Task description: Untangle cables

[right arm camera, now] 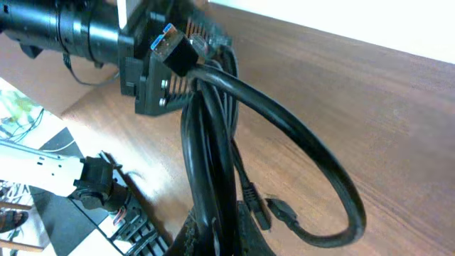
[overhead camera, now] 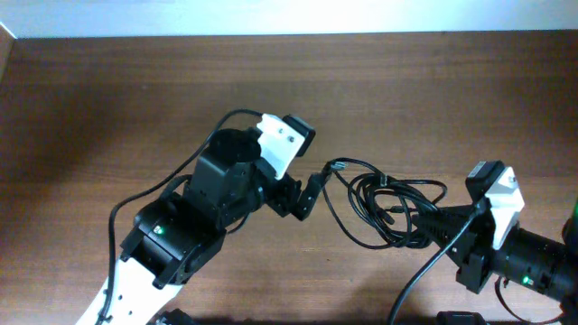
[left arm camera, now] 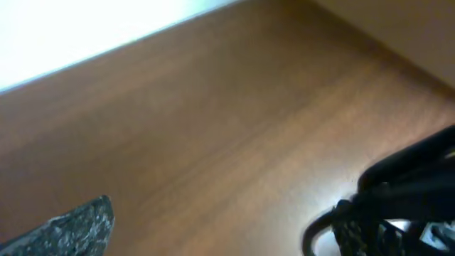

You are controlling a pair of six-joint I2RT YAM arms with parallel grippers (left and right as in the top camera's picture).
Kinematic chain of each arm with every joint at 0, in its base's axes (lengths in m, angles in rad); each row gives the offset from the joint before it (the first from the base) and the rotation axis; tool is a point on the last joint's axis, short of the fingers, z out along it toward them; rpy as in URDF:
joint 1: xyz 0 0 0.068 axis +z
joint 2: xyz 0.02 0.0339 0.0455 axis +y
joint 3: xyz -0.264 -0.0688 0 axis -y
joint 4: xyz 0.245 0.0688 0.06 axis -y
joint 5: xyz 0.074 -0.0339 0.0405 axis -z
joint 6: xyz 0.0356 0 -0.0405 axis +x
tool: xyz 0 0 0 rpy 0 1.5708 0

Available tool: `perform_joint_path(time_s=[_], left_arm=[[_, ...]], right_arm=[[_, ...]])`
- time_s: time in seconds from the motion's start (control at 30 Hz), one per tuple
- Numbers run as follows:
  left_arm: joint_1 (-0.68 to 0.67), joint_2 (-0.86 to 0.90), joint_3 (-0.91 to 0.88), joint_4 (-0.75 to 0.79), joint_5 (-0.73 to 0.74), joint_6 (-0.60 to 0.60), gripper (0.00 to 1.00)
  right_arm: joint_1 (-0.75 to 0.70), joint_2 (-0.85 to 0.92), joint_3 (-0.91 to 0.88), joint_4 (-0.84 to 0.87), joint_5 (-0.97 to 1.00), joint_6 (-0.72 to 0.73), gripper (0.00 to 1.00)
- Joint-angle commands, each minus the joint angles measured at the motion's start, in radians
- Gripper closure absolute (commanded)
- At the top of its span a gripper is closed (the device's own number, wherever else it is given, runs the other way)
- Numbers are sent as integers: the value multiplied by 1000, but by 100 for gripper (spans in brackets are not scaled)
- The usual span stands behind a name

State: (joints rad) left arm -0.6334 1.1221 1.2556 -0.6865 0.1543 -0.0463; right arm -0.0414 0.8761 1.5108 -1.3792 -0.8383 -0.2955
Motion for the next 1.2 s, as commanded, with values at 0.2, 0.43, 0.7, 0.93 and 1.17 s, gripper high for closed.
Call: perform_joint_path(time_s=[0.2,0.43,0.7,0.93,1.17], left_arm=[[3,3,6,-115,174,-1,1],[3,-26,6,-115,446,226,1],[3,-32,6,-52,635,270,1],[3,-32,6,72,695,269,1],[3,-16,6,81,695,269,1]], right_arm=[[-5,-5,13,31,-37,-2,96],[-5,-5,13,37,12,2,96],[-5,-5,13,49,-6,2,96],[-5,-5,13,50,-90,1,96],[-5,-5,13,50,-184,-3,96]])
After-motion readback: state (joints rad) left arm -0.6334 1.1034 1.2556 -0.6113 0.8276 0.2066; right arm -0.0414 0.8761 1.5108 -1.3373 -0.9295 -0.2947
